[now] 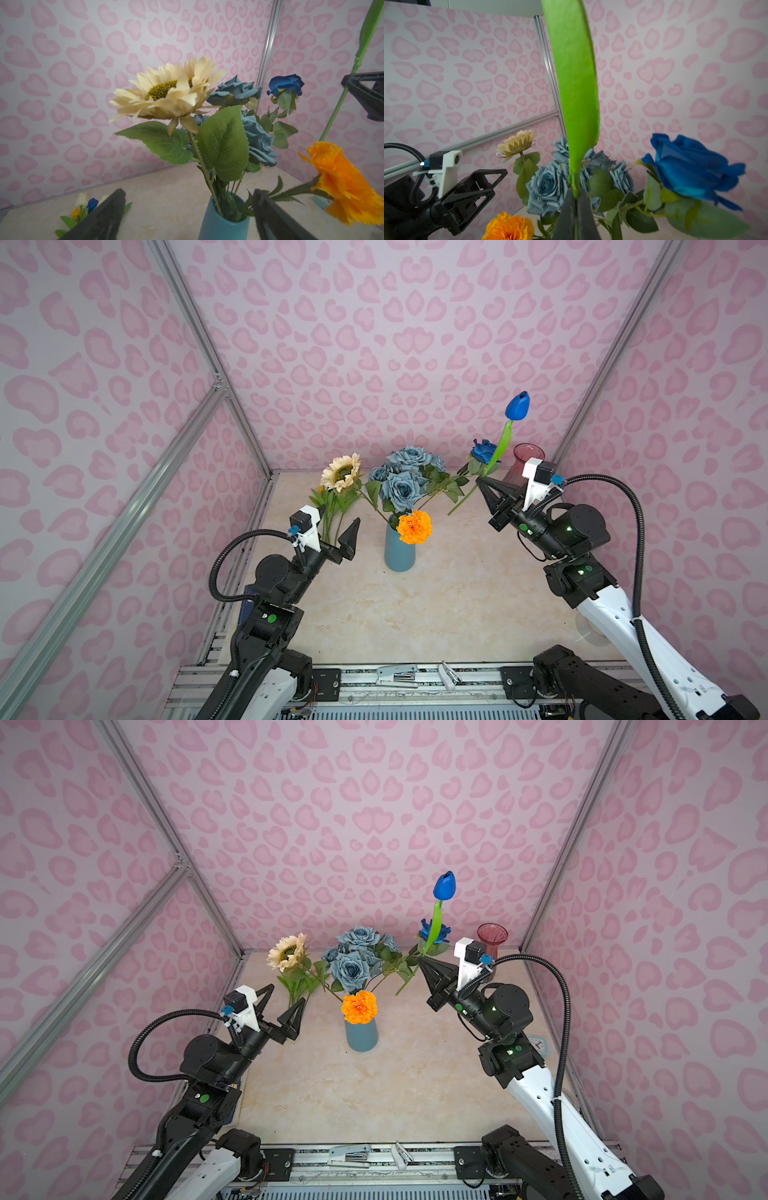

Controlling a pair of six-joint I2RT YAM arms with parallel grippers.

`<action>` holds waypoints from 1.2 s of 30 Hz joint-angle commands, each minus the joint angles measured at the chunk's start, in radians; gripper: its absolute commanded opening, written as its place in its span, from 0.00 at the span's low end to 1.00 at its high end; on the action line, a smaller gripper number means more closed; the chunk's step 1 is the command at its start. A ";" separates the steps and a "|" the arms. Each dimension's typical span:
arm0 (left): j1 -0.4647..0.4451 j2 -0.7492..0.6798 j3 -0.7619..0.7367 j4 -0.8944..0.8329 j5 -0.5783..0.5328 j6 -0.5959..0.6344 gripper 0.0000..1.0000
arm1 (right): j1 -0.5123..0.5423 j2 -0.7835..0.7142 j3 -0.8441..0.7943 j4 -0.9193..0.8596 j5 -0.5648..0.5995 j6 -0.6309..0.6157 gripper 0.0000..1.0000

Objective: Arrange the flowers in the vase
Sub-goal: 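Carry the tulip over the teal vase with the right gripper while the left draws back, then lower the blue tulip stem into the teal vase with the right gripper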

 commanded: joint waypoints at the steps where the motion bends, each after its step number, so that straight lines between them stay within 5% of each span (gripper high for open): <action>1: 0.002 -0.006 -0.025 0.025 -0.031 -0.001 0.97 | 0.004 -0.008 -0.074 0.129 0.046 -0.016 0.00; 9: 0.004 0.061 -0.057 0.065 -0.059 -0.009 0.96 | 0.182 0.019 -0.291 0.448 0.200 -0.202 0.00; 21: 0.002 0.077 -0.049 0.071 -0.059 0.007 0.96 | 0.194 0.289 -0.288 0.846 0.169 -0.143 0.00; 36: 0.003 0.157 -0.048 0.100 -0.021 0.011 0.95 | 0.222 0.468 -0.227 0.896 0.132 -0.122 0.00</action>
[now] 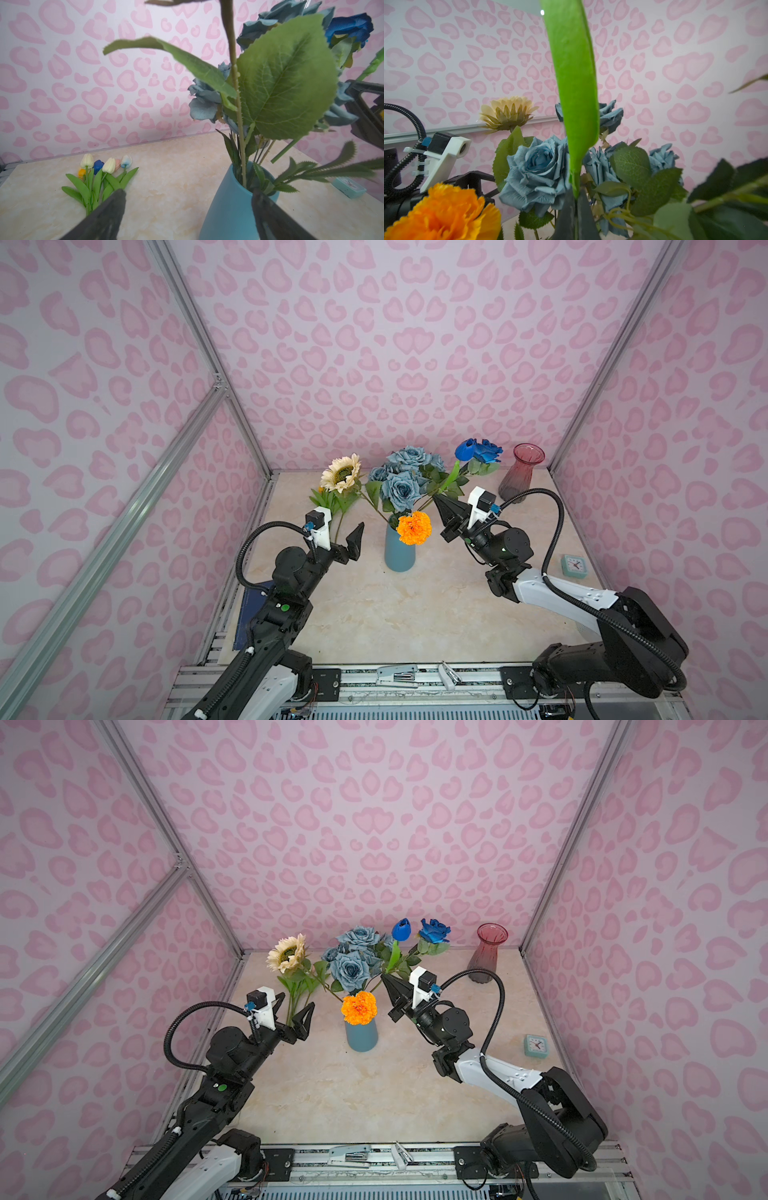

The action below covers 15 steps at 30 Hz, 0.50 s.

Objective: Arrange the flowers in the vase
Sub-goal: 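Lower the blue tulip stem into the teal vase with the right gripper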

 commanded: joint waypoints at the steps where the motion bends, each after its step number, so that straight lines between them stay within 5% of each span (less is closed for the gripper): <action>1: 0.001 0.016 0.012 0.060 0.028 0.013 0.95 | 0.015 0.025 -0.001 0.035 -0.011 -0.012 0.00; 15: 0.000 0.042 0.020 0.058 0.043 0.026 0.96 | 0.065 0.053 0.011 -0.158 0.095 -0.188 0.00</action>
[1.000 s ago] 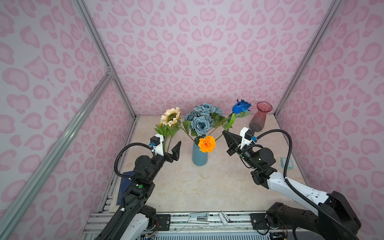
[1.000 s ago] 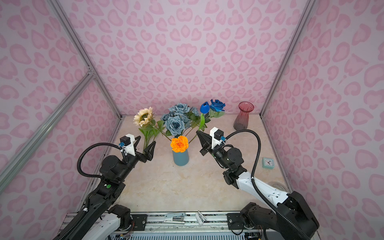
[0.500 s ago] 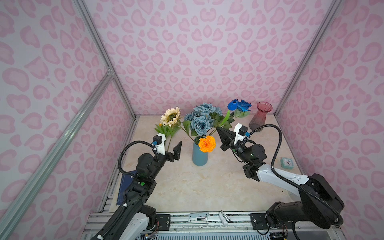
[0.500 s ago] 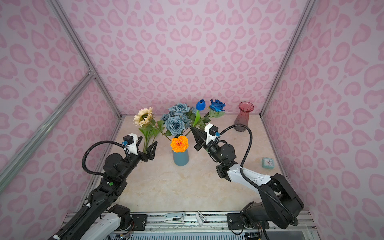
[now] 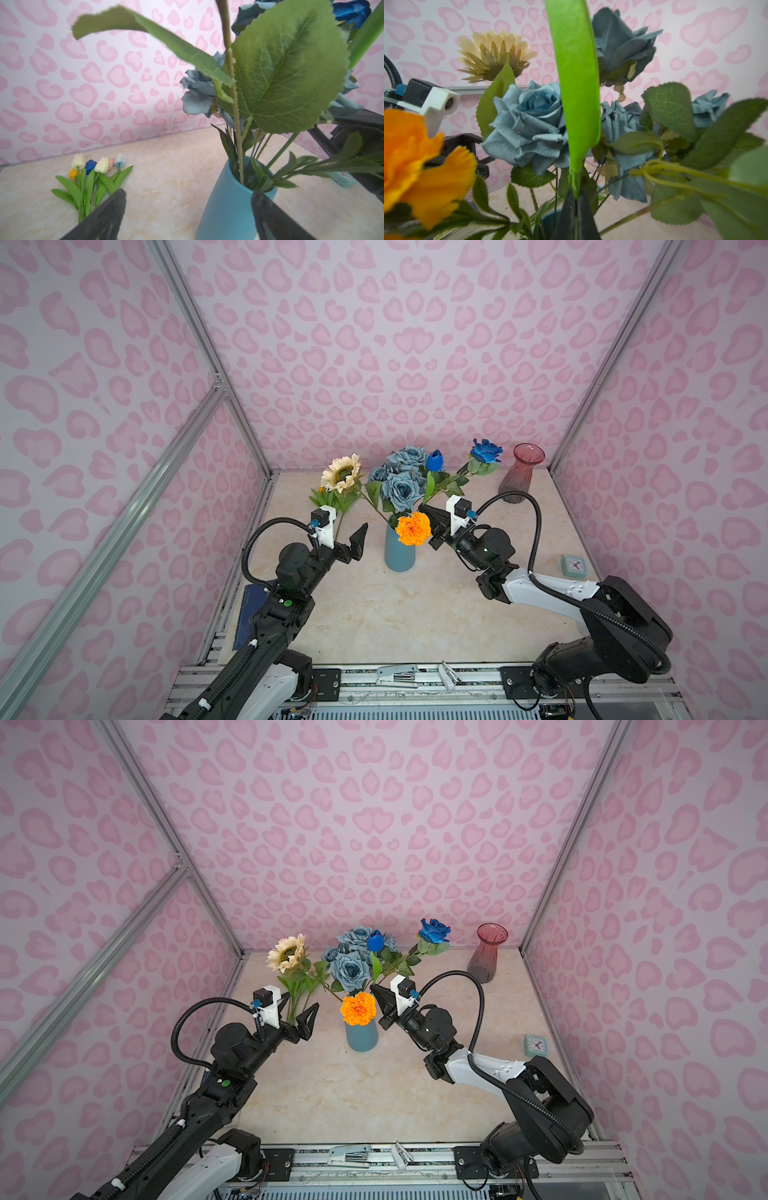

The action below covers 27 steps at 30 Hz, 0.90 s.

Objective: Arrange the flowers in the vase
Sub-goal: 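Lower the blue tulip stem into the teal vase with the right gripper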

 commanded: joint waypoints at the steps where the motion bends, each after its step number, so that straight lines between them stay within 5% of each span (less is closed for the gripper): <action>1: 0.001 0.001 0.009 0.044 0.011 0.011 0.96 | 0.004 -0.019 0.009 -0.076 0.052 -0.068 0.00; 13: 0.002 0.029 0.008 0.066 0.005 0.012 0.95 | 0.044 0.027 0.058 -0.127 0.050 -0.096 0.00; 18: 0.001 0.024 0.001 0.056 -0.001 0.016 0.95 | 0.043 0.006 0.049 -0.125 0.064 -0.097 0.34; 27: -0.001 0.044 -0.052 0.092 0.018 0.022 0.96 | 0.047 -0.085 0.024 -0.158 0.072 -0.112 0.45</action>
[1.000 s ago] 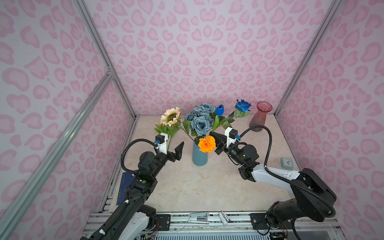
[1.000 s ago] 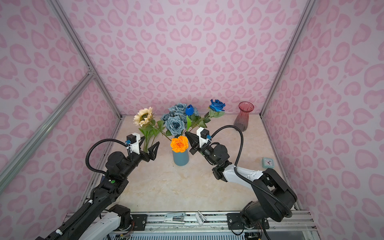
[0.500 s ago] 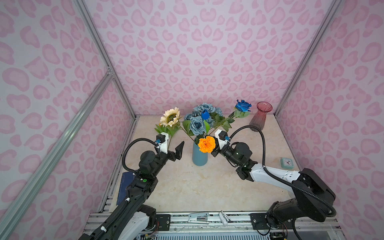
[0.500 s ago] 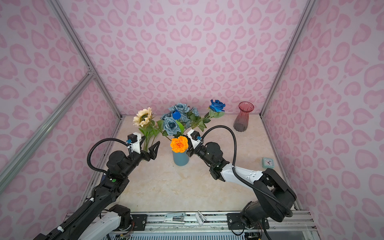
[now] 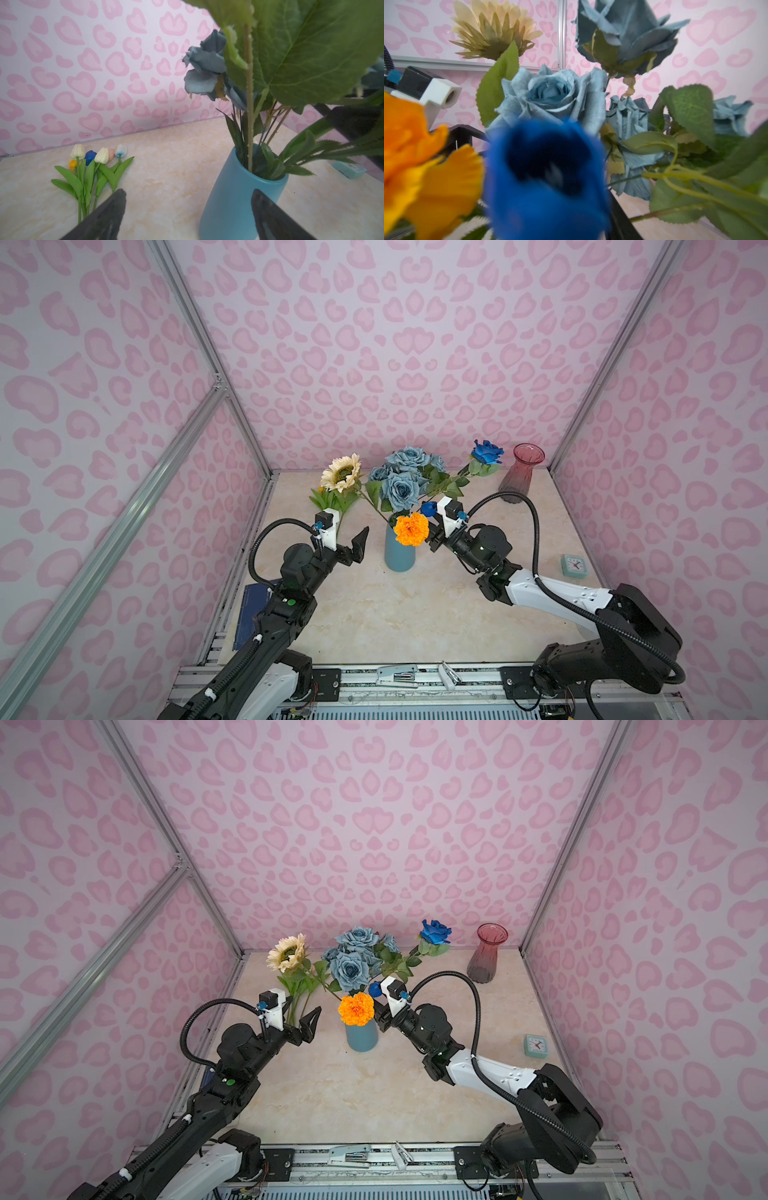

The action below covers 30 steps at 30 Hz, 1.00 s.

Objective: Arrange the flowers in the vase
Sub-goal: 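Lower the blue tulip stem into the teal vase with the right gripper, then open the right gripper and withdraw it while the left gripper moves to the vase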

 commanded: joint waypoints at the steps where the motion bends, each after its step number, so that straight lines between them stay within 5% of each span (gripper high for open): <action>1: -0.003 0.008 -0.012 0.058 0.029 0.016 0.96 | 0.007 -0.023 -0.015 0.007 0.011 -0.013 0.45; 9: -0.069 0.055 -0.085 0.115 0.042 0.058 1.00 | 0.009 -0.103 -0.067 -0.012 0.028 -0.017 0.47; 11: -0.091 0.081 -0.112 0.169 0.026 0.054 0.99 | 0.014 -0.145 -0.094 -0.023 0.054 -0.022 0.62; 24: -0.153 0.268 -0.090 0.338 -0.007 0.054 0.97 | 0.029 -0.296 -0.118 -0.142 0.065 -0.076 0.97; 30: -0.164 0.332 -0.057 0.362 0.012 0.062 0.97 | 0.028 -0.369 -0.098 -0.189 0.068 -0.055 0.97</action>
